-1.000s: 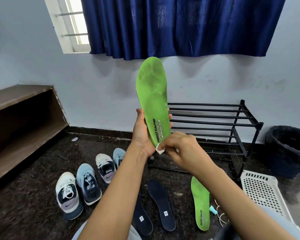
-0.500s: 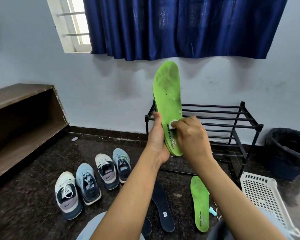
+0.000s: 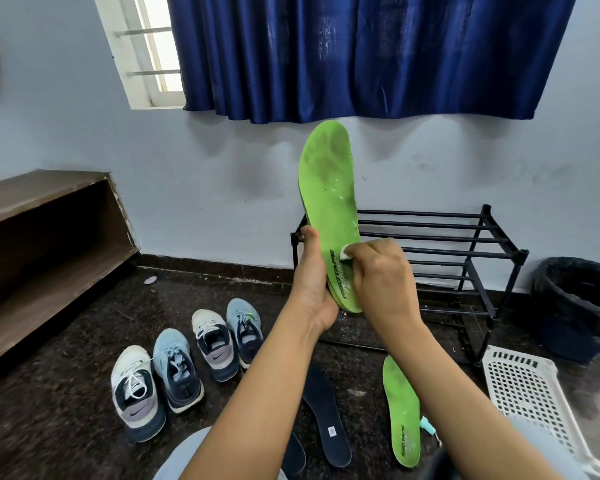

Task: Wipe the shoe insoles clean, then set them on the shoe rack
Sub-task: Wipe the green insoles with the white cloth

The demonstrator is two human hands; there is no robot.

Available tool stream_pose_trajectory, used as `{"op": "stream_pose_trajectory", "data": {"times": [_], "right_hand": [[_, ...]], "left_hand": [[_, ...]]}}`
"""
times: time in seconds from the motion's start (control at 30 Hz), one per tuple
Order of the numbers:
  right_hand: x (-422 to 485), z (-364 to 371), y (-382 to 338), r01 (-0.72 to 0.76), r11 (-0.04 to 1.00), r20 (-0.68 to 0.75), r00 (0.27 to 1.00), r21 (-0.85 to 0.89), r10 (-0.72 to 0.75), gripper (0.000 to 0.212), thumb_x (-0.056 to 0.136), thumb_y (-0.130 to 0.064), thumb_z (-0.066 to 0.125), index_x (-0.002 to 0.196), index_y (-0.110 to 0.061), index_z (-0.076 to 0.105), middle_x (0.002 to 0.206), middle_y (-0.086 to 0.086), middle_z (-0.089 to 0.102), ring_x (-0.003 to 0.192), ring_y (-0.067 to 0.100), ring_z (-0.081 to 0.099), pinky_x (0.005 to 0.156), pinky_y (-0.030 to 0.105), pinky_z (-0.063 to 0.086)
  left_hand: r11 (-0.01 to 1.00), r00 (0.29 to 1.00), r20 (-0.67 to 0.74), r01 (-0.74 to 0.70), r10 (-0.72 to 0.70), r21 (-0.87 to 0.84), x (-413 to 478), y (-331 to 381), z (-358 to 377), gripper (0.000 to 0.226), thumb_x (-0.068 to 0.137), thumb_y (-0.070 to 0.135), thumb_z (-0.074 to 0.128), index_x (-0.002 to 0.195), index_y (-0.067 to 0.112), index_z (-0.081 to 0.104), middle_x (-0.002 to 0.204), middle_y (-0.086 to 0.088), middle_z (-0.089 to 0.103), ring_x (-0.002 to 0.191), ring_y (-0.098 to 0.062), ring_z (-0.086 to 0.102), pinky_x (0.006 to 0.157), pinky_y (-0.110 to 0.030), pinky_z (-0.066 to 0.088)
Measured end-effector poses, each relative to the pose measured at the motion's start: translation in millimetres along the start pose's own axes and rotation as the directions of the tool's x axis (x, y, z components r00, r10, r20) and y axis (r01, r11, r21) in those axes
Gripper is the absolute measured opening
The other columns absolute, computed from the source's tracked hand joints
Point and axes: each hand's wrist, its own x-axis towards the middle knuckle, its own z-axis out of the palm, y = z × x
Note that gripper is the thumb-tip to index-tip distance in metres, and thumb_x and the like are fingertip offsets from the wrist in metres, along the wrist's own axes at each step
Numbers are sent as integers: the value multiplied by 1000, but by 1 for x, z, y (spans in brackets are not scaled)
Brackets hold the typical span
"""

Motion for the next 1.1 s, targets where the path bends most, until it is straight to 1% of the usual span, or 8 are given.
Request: {"op": "stream_pose_trajectory", "data": {"times": [0.07,0.2,0.33,0.47,0.67,0.77,0.9,1.1], "right_hand": [[7,1,3,-8,1000,-29,1000,-25,8,19,70,10,64,81,-4,72,71,12,64,73,32,58,61,33,46],[16,-2,5,-38,999,-61,997,-3,37,20,69,10,62,80,-3,72,72,14,66,73,33,59,69,28,38],[7,1,5,-42,999,93,995,0,42,21,70,11,64,79,-4,73,73,14,68,74,33,60,68,31,48],[-13,8,-1,-62,998,252,966,-9,63,24,74,8,59,85,-6,74,77,15,68,78,32,59,70,33,46],[-4,4,0,-48,999,102,994,3,47,18,66,12,65,77,-1,71,68,14,64,71,33,59,55,36,52],[10,3,7,-78,997,35,996,-20,79,20,69,13,64,80,-2,72,73,16,65,75,34,58,62,35,50],[15,-4,17,-132,991,-2,991,2,132,20,75,11,60,85,-1,72,80,17,68,80,35,59,72,35,49],[-10,5,2,-96,995,211,972,-17,98,22,78,6,59,90,-5,74,82,16,69,83,32,59,74,35,46]], "left_hand": [[1000,1000,0,3,-3,6,-1,-5,4,82,89,71,29,133,7,56,124,-19,63,99,-27,67,76,-34,58],[999,1000,19,6,-7,48,-3,-10,6,74,93,67,28,129,11,60,109,-14,70,92,-24,70,69,-32,58],[997,999,-34,26,-24,72,-1,-6,1,77,93,68,27,129,8,60,120,-20,66,104,-31,66,84,-40,56],[996,996,-84,3,4,84,7,1,-6,85,89,72,28,130,4,58,113,-20,64,88,-26,65,76,-35,56],[997,998,-61,2,2,74,1,-4,-1,80,91,70,27,128,6,60,110,-17,68,92,-26,67,81,-36,56],[995,1000,-10,26,-25,99,-5,-12,4,70,96,63,26,123,10,63,94,-11,73,82,-22,71,68,-31,59],[987,998,36,37,-43,158,-8,-20,6,64,98,59,27,129,12,59,99,-10,73,86,-20,71,68,-31,57],[983,998,-65,29,-17,181,-1,-7,-3,71,94,66,29,127,11,61,112,-15,70,97,-27,69,75,-35,58]]}}
